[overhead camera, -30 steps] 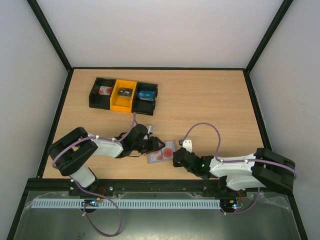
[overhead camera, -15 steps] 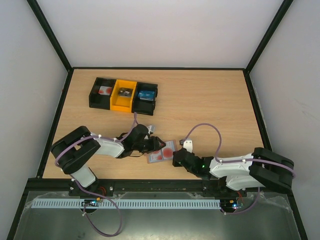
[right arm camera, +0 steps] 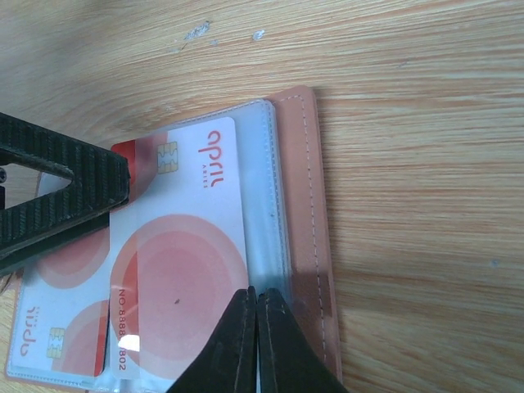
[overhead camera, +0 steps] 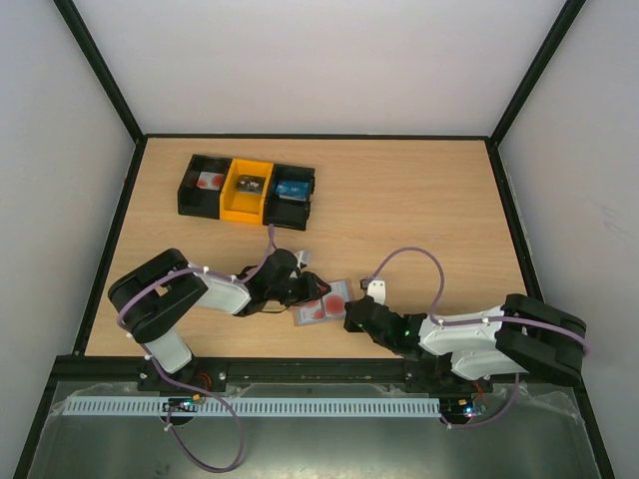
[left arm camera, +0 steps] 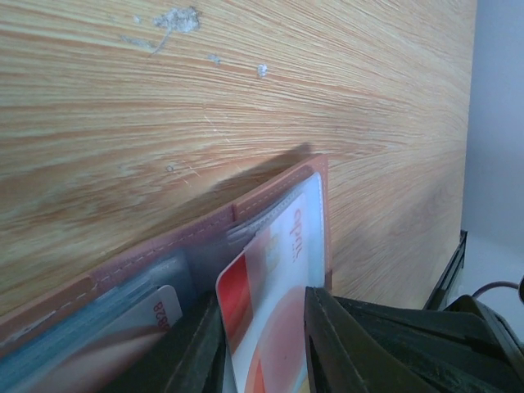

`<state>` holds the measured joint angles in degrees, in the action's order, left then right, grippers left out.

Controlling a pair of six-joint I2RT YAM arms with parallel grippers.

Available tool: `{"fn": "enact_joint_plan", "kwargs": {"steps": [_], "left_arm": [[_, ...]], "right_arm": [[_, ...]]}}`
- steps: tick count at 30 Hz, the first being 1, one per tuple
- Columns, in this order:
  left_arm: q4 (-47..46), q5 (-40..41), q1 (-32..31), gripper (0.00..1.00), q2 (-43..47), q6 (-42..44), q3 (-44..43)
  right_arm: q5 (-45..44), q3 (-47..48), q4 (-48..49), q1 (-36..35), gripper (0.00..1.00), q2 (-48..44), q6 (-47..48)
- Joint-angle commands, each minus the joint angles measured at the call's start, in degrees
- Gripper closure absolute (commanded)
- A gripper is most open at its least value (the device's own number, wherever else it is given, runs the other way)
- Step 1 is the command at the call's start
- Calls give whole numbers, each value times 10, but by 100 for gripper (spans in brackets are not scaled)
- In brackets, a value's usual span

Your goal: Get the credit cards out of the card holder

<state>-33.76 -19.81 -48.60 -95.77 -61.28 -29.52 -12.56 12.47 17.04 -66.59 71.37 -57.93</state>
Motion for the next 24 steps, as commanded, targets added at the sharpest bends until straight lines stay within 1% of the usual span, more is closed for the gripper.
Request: {"fn": "enact_joint_plan", "kwargs": {"steps": [1, 7, 14, 17, 19, 21, 22, 24], "left_arm": [[-27, 5, -5, 75, -7, -7, 10], [-21, 10, -5, 97, -1, -9, 16], [-32, 2, -5, 97, 5, -15, 27], [-19, 5, -2, 97, 10, -4, 27], [-13, 6, 0, 94, 15, 1, 28], [-13, 5, 2, 93, 19, 2, 31], [-13, 5, 3, 96, 21, 4, 32], [-10, 5, 3, 97, 26, 6, 34]], "right_arm": [[8, -17, -21, 2, 97, 13, -13], [4, -19, -20, 2, 97, 12, -14], [1, -22, -16, 2, 97, 18, -17], [2, -21, -17, 2, 97, 18, -17], [1, -22, -18, 2, 97, 17, -17], [1, -23, -18, 2, 97, 15, -18], [0, -23, -18, 2, 97, 14, -18], [-1, -25, -18, 2, 97, 12, -19]]}}
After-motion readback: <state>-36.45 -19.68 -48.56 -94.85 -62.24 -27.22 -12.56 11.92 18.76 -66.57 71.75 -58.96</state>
